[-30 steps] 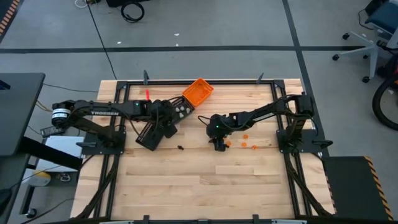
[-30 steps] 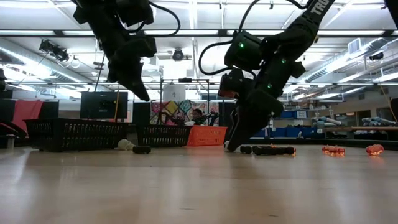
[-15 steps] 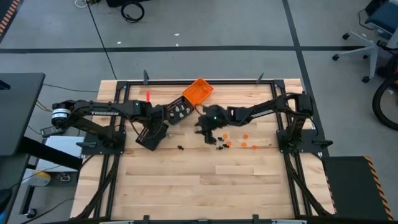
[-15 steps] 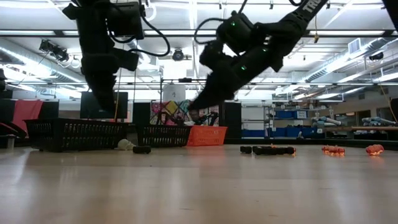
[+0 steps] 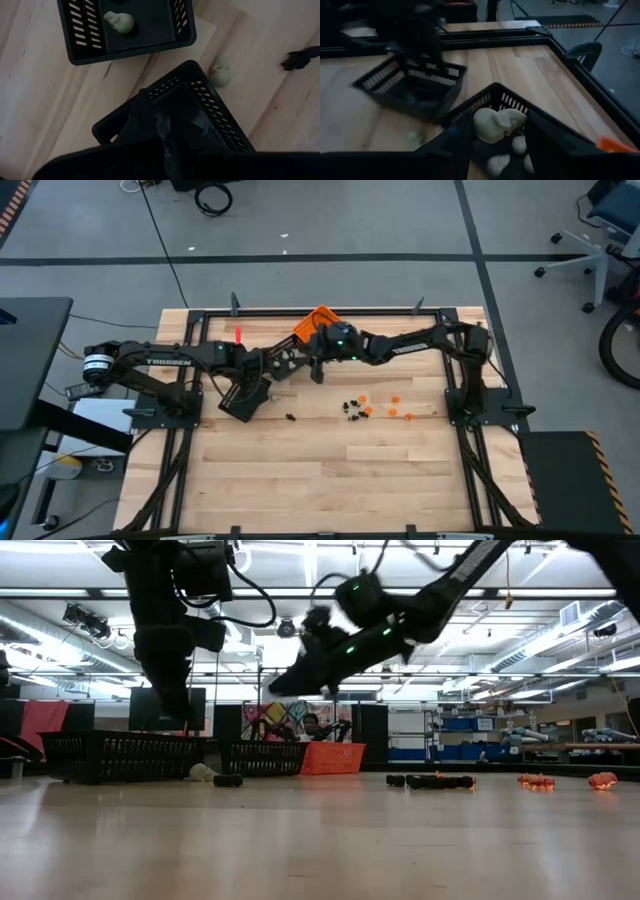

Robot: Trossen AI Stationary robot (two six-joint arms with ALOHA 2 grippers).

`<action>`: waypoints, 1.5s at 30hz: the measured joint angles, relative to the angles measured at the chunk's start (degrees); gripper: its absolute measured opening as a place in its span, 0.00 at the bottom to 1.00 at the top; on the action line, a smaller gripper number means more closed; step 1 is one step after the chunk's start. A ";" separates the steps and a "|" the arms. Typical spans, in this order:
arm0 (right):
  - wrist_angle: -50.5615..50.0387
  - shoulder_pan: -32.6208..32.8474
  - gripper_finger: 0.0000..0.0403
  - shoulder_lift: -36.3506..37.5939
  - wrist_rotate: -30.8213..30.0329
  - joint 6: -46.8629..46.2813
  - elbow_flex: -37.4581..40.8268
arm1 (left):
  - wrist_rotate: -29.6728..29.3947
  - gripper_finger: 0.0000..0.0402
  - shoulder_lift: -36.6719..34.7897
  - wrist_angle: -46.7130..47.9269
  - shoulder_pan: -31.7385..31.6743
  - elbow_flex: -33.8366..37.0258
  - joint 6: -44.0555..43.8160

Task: Sort Halloween decoration
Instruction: Put the white skull toy into the top black bin

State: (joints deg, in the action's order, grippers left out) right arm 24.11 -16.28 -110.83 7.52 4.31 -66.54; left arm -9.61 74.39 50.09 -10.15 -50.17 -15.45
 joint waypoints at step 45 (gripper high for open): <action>-24.69 7.90 0.58 -8.98 13.76 5.92 -17.47 | -2.82 0.00 -2.03 4.67 3.88 -0.11 -4.47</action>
State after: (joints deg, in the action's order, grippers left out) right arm -0.58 -8.38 -119.81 21.28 10.23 -84.01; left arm -12.43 72.36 54.76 -6.27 -50.28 -19.93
